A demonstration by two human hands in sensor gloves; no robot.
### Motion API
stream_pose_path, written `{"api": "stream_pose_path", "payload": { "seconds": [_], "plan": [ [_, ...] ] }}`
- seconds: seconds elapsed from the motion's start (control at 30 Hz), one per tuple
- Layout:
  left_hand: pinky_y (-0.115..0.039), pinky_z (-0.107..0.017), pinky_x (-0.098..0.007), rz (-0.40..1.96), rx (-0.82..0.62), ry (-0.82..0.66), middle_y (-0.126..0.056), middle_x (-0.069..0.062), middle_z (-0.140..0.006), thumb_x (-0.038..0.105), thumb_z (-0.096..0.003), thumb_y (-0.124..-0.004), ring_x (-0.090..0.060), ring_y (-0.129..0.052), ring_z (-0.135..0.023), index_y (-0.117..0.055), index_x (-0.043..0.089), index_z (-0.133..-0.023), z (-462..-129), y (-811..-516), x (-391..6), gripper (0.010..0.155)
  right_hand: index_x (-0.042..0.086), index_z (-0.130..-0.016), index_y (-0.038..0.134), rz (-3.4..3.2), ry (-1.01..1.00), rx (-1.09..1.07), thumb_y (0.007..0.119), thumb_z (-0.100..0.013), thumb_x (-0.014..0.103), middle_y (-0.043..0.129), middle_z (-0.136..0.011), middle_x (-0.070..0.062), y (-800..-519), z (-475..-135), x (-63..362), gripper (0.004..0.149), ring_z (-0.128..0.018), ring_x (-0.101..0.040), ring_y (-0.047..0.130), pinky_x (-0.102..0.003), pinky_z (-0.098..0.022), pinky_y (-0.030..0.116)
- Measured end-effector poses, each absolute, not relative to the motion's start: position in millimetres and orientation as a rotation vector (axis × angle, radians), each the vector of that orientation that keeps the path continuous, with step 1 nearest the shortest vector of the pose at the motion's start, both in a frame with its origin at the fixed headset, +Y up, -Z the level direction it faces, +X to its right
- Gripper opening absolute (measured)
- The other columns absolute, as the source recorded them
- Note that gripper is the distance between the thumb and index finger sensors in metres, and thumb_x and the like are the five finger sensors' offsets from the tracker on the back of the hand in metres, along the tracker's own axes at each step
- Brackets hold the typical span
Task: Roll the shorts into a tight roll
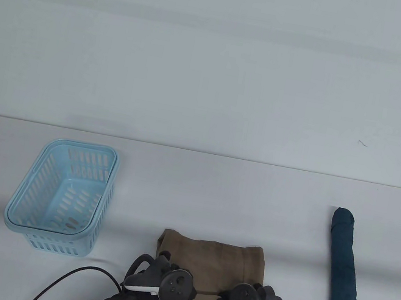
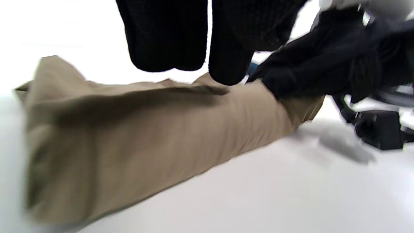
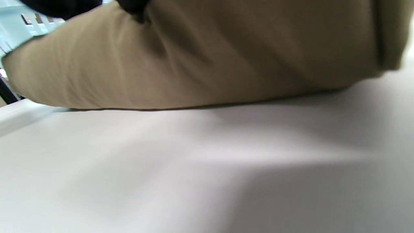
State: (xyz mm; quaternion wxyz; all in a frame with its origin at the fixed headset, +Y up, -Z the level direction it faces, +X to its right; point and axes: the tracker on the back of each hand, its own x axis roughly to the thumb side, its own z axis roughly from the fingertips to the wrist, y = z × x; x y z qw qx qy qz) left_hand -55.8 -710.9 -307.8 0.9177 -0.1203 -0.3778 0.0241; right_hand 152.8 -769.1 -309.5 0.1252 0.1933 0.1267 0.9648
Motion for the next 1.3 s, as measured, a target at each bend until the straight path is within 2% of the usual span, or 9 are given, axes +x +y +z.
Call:
{"api": "stream_pose_path", "payload": {
  "seconds": [0.13, 0.23, 0.4, 0.63, 0.73, 0.87, 1.0, 1.1, 1.3],
  "plan": [
    [-0.037, -0.066, -0.079, -0.038, -0.231, -0.762, -0.07, -0.019, -0.109, 0.035, -0.0475, -0.074, -0.041, -0.077, -0.096, -0.079, 0.018, -0.095, -309, -723, -54, 0.051, 0.011, -0.105, 0.048, 2.868, 0.295, 0.554, 0.061, -0.053, 0.039, 0.055, -0.103, -0.018, -757, -304, 156, 0.061, -0.094, -0.041, 0.051, -0.075, -0.066, 0.017],
    [-0.033, -0.065, -0.08, -0.029, -0.233, -0.741, -0.061, -0.024, -0.112, 0.035, -0.048, -0.073, -0.046, -0.068, -0.1, -0.075, 0.015, -0.099, -312, -726, -55, 0.055, 0.012, -0.106, 0.043, 2.927, 0.22, 0.614, 0.064, -0.051, 0.041, 0.046, -0.106, -0.017, -749, -297, 158, 0.066, -0.097, -0.041, 0.044, -0.075, -0.067, 0.015],
    [-0.03, -0.065, -0.08, -0.082, -0.243, -0.717, -0.051, -0.027, -0.114, 0.036, -0.048, -0.072, -0.05, -0.059, -0.102, -0.062, 0.009, -0.106, -313, -739, -52, 0.064, 0.013, -0.106, 0.044, 2.959, 0.353, 0.658, 0.067, -0.05, 0.043, 0.041, -0.108, -0.018, -754, -297, 157, 0.068, -0.098, -0.043, 0.039, -0.075, -0.066, 0.011],
    [-0.03, -0.065, -0.079, -0.17, -0.316, -0.697, -0.045, -0.03, -0.114, 0.038, -0.0478, -0.073, -0.052, -0.055, -0.102, -0.042, 0.003, -0.11, -314, -769, -45, 0.078, 0.013, -0.108, 0.024, 3.009, 0.609, 0.616, 0.066, -0.05, 0.043, 0.026, -0.111, -0.016, -776, -302, 153, 0.077, -0.1, -0.043, 0.03, -0.075, -0.066, 0.011],
    [-0.036, -0.067, -0.077, -0.203, -0.245, -0.702, -0.048, -0.03, -0.111, 0.035, -0.0482, -0.073, -0.051, -0.059, -0.098, -0.042, 0.002, -0.109, -316, -774, -43, 0.076, 0.015, -0.106, 0.034, 3.01, 0.45, 0.605, 0.066, -0.051, 0.039, 0.038, -0.109, -0.014, -778, -306, 154, 0.068, -0.099, -0.041, 0.04, -0.074, -0.067, 0.016],
    [-0.043, -0.067, -0.075, -0.187, -0.236, -0.714, -0.064, -0.025, -0.108, 0.038, -0.047, -0.073, -0.045, -0.075, -0.096, -0.05, 0.005, -0.108, -319, -768, -45, 0.073, 0.015, -0.106, 0.045, 2.959, 0.444, 0.574, 0.064, -0.051, 0.037, 0.049, -0.109, -0.013, -772, -309, 158, 0.062, -0.099, -0.042, 0.048, -0.075, -0.067, 0.02],
    [-0.047, -0.066, -0.075, -0.019, -0.302, -0.692, -0.078, -0.024, -0.104, 0.038, -0.0455, -0.074, -0.042, -0.088, -0.092, -0.059, 0.005, -0.106, -324, -759, -54, 0.071, 0.015, -0.105, 0.051, 2.794, 0.571, 0.467, 0.061, -0.052, 0.037, 0.054, -0.109, -0.012, -767, -314, 167, 0.058, -0.099, -0.042, 0.052, -0.076, -0.066, 0.022],
    [-0.048, -0.066, -0.075, 0.093, -0.361, -0.678, -0.082, -0.025, -0.102, 0.035, -0.0462, -0.072, -0.041, -0.09, -0.09, -0.062, 0.005, -0.106, -326, -755, -59, 0.067, 0.013, -0.105, 0.055, 2.632, 0.679, 0.384, 0.058, -0.053, 0.037, 0.056, -0.108, -0.014, -766, -315, 174, 0.057, -0.098, -0.043, 0.049, -0.077, -0.066, 0.021],
    [-0.048, -0.066, -0.075, 0.202, -0.443, -0.677, -0.092, -0.021, -0.091, 0.031, -0.0483, -0.065, -0.037, -0.098, -0.077, -0.068, 0.008, -0.103, -327, -754, -60, 0.059, 0.011, -0.098, 0.068, 2.618, 0.664, 0.377, 0.056, -0.053, 0.038, 0.071, -0.097, -0.015, -765, -317, 178, 0.053, -0.089, -0.042, 0.061, -0.077, -0.066, 0.024]
  ]
}}
